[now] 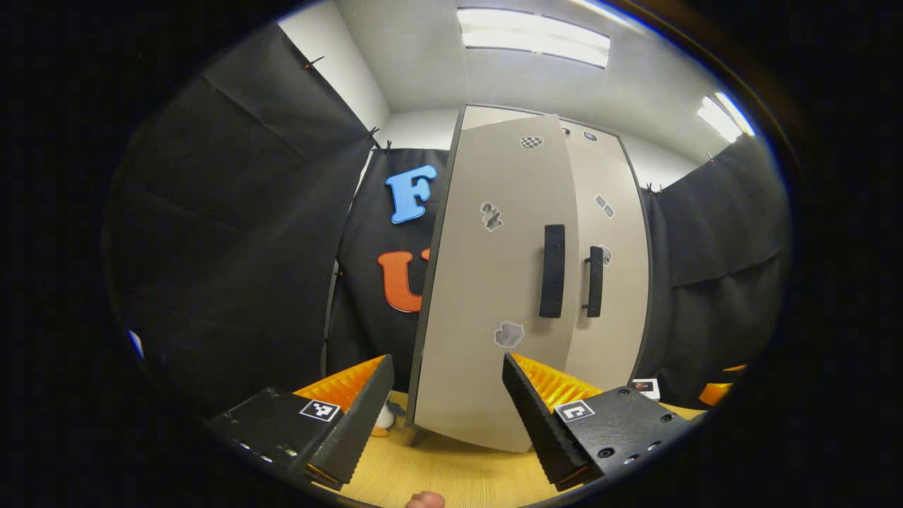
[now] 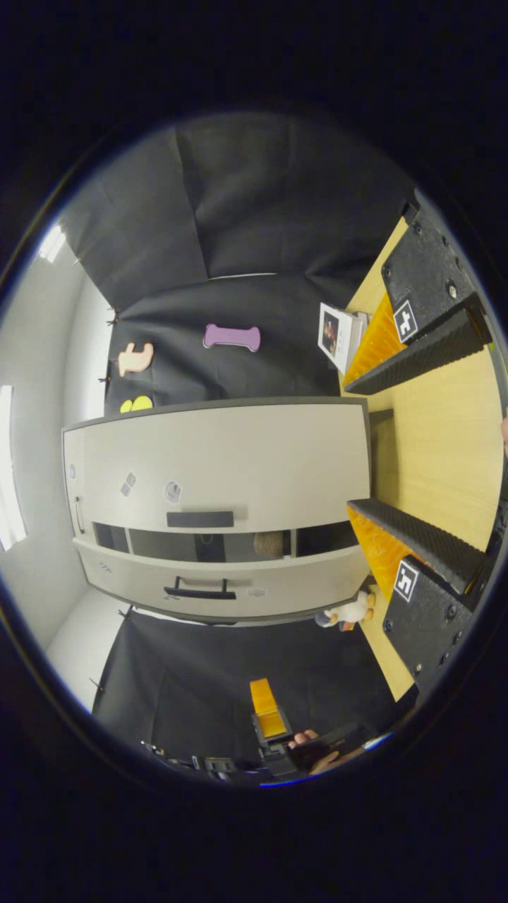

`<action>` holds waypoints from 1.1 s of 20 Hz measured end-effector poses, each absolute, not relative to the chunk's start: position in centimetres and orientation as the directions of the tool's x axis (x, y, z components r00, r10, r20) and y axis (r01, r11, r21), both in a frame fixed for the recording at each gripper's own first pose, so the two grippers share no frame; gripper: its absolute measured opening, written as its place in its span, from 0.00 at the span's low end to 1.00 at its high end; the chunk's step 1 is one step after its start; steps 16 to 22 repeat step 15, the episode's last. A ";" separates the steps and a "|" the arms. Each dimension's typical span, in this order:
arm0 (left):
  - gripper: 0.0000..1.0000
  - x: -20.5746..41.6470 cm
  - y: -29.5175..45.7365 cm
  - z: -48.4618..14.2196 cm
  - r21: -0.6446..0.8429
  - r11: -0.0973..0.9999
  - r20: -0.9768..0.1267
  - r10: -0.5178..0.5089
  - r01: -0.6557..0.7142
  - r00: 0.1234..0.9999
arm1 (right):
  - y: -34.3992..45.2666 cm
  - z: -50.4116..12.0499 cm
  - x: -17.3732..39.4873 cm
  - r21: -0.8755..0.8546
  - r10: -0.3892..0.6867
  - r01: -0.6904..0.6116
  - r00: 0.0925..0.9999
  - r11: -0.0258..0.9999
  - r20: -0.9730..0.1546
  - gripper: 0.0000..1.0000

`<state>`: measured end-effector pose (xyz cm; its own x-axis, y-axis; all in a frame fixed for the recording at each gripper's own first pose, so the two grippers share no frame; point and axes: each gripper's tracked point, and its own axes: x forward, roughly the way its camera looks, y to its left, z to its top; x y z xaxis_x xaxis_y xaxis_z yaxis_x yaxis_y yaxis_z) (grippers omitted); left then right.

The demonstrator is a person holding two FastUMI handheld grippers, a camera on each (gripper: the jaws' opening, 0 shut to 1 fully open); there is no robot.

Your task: Grab one shoe with the right hand and put it into the shoe cabinet, grab the other shoe with the left hand and put it into the shoe cabinet; then close the right door with the right hand and the left door with the left hand.

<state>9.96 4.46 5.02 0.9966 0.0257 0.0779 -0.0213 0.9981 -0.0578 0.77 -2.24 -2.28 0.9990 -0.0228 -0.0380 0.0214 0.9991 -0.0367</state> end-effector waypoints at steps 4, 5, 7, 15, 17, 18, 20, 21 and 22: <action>0.95 8.8 2.2 3.6 -0.035 0.999 0.085 -0.020 0.023 0.996 | -1.5 -2.6 0.8 -0.037 -0.006 0.004 0.999 0.999 -0.050 0.97; 0.95 8.4 1.6 3.0 -0.022 0.999 0.079 -0.031 0.033 0.996 | -1.4 -2.6 0.7 -0.040 -0.004 0.002 0.999 0.999 -0.052 0.96; 0.94 7.5 -0.1 1.7 -0.006 0.998 0.059 -0.054 0.055 0.997 | -1.3 -2.7 0.6 -0.043 -0.002 0.000 0.998 0.999 -0.056 0.96; 0.95 5.9 -3.8 -1.3 -0.022 0.991 -0.001 -0.131 0.131 0.991 | -1.5 -3.8 0.1 -0.037 -0.007 0.004 0.997 0.999 -0.080 0.97; 0.95 5.9 -3.8 -1.3 -0.022 0.991 -0.001 -0.131 0.131 0.991 | -1.5 -3.8 0.1 -0.037 -0.007 0.004 0.997 0.999 -0.080 0.97; 0.95 5.9 -3.8 -1.3 -0.022 0.991 -0.001 -0.131 0.131 0.991 | -1.5 -3.8 0.1 -0.037 -0.007 0.004 0.997 0.999 -0.080 0.97; 0.95 5.9 -3.8 -1.3 -0.022 0.991 -0.001 -0.131 0.131 0.991 | -1.5 -3.8 0.1 -0.037 -0.007 0.004 0.997 0.999 -0.080 0.97; 0.95 5.9 -3.8 -1.3 -0.022 0.991 -0.001 -0.131 0.131 0.991 | -1.5 -3.8 0.1 -0.037 -0.007 0.004 0.997 0.999 -0.080 0.97; 0.95 5.9 -3.8 -1.3 -0.022 0.991 -0.001 -0.131 0.131 0.991 | -1.5 -3.8 0.1 -0.037 -0.007 0.004 0.997 0.999 -0.080 0.97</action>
